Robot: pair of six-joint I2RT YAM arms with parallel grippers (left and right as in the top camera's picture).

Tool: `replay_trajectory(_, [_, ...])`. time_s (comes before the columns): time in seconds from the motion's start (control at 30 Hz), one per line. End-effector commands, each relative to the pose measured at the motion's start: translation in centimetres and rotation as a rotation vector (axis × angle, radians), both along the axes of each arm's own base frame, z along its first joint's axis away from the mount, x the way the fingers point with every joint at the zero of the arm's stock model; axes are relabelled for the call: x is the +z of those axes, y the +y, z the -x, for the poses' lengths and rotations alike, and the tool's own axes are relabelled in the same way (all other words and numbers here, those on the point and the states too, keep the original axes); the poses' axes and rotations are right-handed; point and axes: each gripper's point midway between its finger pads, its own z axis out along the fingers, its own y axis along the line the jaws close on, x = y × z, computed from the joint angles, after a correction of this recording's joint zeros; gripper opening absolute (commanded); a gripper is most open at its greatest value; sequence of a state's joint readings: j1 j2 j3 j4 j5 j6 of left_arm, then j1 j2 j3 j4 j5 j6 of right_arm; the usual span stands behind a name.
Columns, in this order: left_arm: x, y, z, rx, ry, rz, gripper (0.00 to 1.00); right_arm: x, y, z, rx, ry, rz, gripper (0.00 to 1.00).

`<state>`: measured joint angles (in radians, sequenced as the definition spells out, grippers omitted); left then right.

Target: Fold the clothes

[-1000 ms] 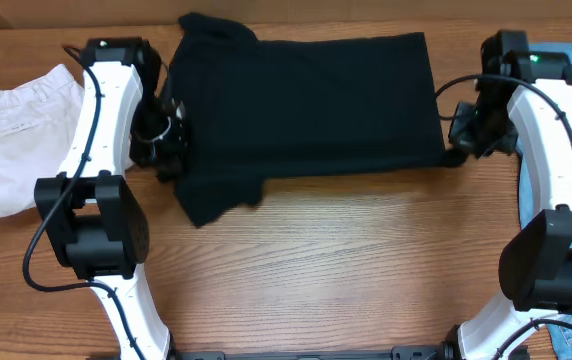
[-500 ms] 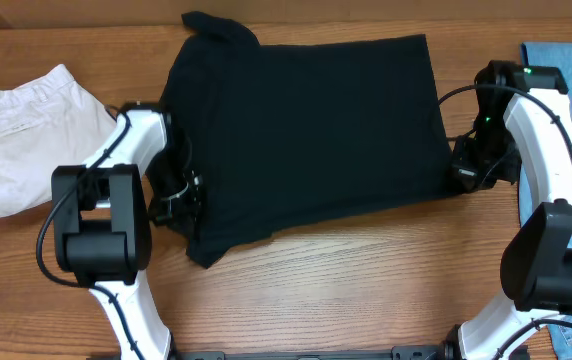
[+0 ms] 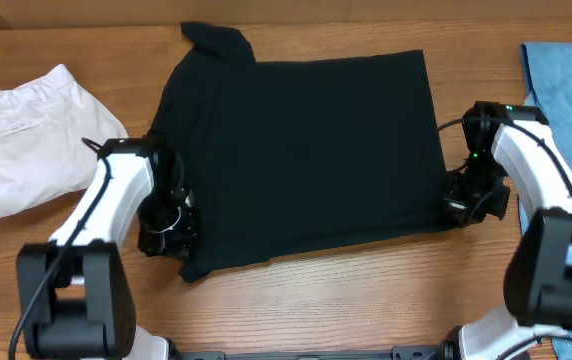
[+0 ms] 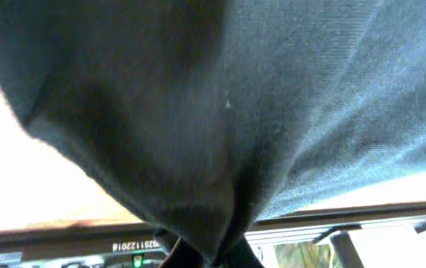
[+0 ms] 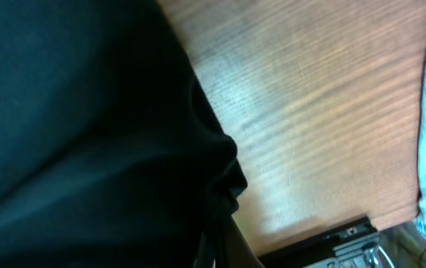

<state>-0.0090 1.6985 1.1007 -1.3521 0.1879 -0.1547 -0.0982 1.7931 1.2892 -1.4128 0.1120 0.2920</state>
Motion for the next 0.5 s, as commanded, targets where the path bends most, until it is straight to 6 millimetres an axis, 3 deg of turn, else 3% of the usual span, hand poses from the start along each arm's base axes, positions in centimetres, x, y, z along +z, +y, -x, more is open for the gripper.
replay_trajectory(0.0, [1.5, 1.3, 0.3, 0.062, -0.054, -0.102, 0.04, 2.4, -0.6, 0.5, -0.035, -0.106, 0.04, 0.04])
replay_trajectory(0.17, [3.4, 1.3, 0.5, 0.089, -0.128, -0.106, 0.04, 4.5, -0.5, 1.2, -0.039, -0.185, 0.048, 0.04])
replay_trajectory(0.3, [4.0, 1.4, 0.5, 0.091, -0.16, -0.105, 0.04, 5.0, -0.5, 1.3, -0.038, -0.201, 0.049, 0.04])
replay_trajectory(0.47, [3.6, 1.5, -2.4, 0.131, -0.275, -0.104, 0.04, 4.8, -0.5, -1.2, -0.011, -0.302, 0.04, 0.04])
